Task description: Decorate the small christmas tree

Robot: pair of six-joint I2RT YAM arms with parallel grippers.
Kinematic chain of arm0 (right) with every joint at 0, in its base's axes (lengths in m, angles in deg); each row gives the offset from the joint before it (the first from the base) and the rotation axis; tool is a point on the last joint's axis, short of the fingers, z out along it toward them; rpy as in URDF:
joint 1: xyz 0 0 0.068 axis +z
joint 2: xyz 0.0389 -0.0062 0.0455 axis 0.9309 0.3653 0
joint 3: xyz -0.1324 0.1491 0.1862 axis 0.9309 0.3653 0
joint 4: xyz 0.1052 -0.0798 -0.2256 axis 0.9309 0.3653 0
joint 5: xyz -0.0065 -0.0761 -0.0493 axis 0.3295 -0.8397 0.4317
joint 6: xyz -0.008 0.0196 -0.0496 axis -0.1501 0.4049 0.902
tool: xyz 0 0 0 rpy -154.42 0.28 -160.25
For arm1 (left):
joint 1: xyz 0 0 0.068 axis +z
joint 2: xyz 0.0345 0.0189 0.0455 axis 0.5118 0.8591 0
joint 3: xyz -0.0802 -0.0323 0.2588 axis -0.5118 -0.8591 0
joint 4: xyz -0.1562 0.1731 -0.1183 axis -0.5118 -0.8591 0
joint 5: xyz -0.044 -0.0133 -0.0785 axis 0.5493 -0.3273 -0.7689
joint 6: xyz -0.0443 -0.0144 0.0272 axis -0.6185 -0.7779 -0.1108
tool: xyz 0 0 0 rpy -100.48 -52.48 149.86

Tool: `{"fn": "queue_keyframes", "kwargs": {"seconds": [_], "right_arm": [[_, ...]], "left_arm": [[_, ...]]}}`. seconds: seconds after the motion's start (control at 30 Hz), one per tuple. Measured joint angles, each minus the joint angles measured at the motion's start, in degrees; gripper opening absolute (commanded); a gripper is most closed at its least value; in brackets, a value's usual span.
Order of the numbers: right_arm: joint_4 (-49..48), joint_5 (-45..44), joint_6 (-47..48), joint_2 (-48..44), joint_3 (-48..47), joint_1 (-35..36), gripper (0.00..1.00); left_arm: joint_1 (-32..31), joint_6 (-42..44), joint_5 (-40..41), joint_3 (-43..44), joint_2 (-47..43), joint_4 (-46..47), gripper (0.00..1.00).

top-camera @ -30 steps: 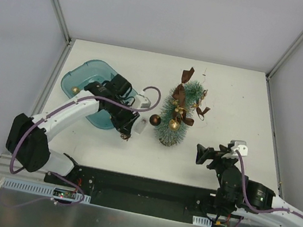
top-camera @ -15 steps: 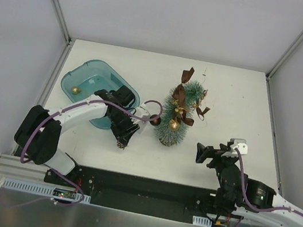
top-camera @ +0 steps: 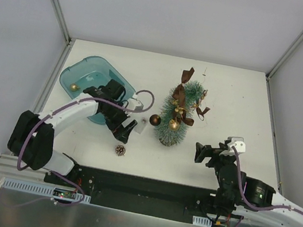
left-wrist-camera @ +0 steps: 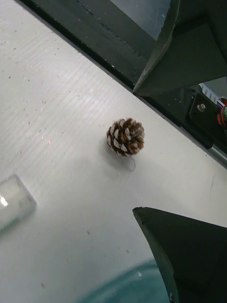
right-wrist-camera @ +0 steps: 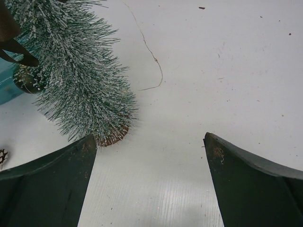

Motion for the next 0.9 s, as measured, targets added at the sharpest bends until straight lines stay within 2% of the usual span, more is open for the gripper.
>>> {"fn": "queue_keyframes", "kwargs": {"seconds": [0.17,0.27,0.5,0.67,0.73,0.9], "right_arm": [[-1.0,2.7,0.8,6.7,-1.6,0.0,0.97],[-2.9,6.6,1.1,11.9,-1.8,0.1,0.96],[-11.1,17.3,3.5,21.2,-1.1,7.0,0.96],[-16.7,26.6,6.6,31.8,-1.9,9.5,1.0],[-18.4,30.2,8.3,38.5,-4.0,9.5,0.96],[-24.2,39.7,12.1,55.7,-12.1,7.6,0.96]], "left_arm": [[11.5,0.7,-3.5,3.8,-4.1,-3.0,0.99],[15.9,1.6,-5.1,7.5,-8.0,-4.3,0.99],[17.0,1.1,-6.7,12.4,-19.7,-5.9,0.99],[20.0,-1.1,-4.0,13.4,-18.7,-6.4,0.99],[22.1,-1.7,-3.8,13.4,-17.1,-6.6,0.99],[26.4,-3.1,-3.9,13.4,-16.0,-6.6,0.99]]}}
